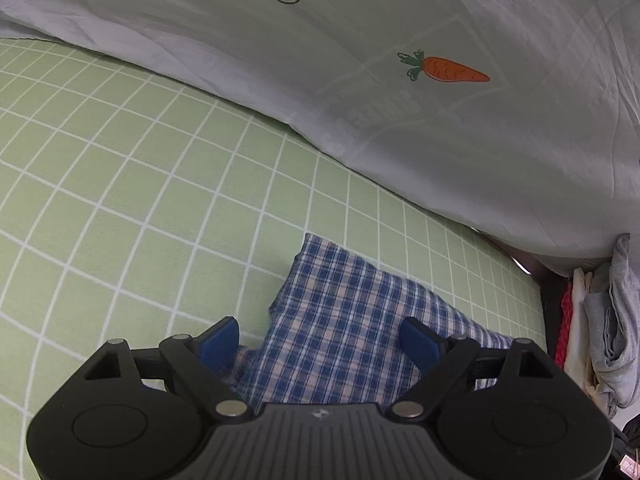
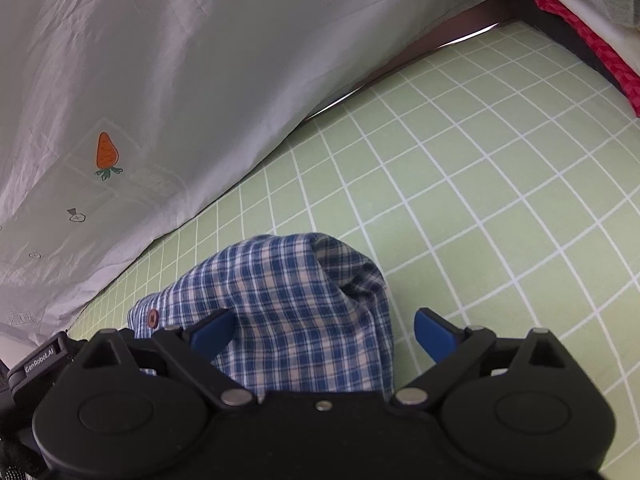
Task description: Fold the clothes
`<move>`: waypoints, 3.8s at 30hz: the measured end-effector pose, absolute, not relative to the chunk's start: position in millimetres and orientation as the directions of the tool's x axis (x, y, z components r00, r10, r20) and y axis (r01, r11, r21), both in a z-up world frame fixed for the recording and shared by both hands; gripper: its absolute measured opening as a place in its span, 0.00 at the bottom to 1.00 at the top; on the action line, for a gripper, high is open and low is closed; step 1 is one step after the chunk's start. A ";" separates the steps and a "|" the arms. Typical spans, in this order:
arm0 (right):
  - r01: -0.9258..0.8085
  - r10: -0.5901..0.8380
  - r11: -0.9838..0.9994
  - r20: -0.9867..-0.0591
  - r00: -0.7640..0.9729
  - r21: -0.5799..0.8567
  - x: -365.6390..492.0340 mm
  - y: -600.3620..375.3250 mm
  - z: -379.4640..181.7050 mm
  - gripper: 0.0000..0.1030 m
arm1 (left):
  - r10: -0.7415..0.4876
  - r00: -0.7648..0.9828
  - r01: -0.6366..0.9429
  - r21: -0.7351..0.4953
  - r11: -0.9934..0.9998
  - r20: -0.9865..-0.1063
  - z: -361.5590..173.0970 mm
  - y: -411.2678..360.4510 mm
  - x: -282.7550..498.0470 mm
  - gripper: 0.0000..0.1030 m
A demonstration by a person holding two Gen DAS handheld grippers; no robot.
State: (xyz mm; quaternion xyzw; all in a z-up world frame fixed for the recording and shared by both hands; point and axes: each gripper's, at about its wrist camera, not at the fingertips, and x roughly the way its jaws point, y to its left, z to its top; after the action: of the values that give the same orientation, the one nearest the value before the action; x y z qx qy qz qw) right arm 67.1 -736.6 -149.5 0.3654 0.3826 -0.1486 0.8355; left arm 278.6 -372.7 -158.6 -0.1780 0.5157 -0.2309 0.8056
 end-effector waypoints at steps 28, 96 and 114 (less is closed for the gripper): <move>0.419 0.149 0.714 -0.707 0.692 0.560 79.8 -713.5 -150.4 0.90 | -0.413 0.447 -0.019 -0.469 0.883 -0.794 -137.4 -291.1 224.9 0.79; 0.277 -0.088 0.753 -0.325 0.942 0.597 -201.1 -965.9 69.3 0.39 | -0.946 0.233 0.627 -0.709 0.323 -0.225 43.7 -718.9 -4.9 0.40; 0.696 -0.690 0.718 -0.120 0.714 0.010 -73.5 -1043.4 39.0 0.98 | -0.658 0.508 0.508 -0.424 0.750 -0.556 -20.8 -852.9 101.9 0.72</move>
State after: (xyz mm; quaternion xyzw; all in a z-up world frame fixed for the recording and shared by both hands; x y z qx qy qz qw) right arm -73.5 -1043.4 39.0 0.0273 0.0536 -0.3744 0.9253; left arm 101.9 -852.9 -20.8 -0.1035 0.3629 -0.3379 0.8622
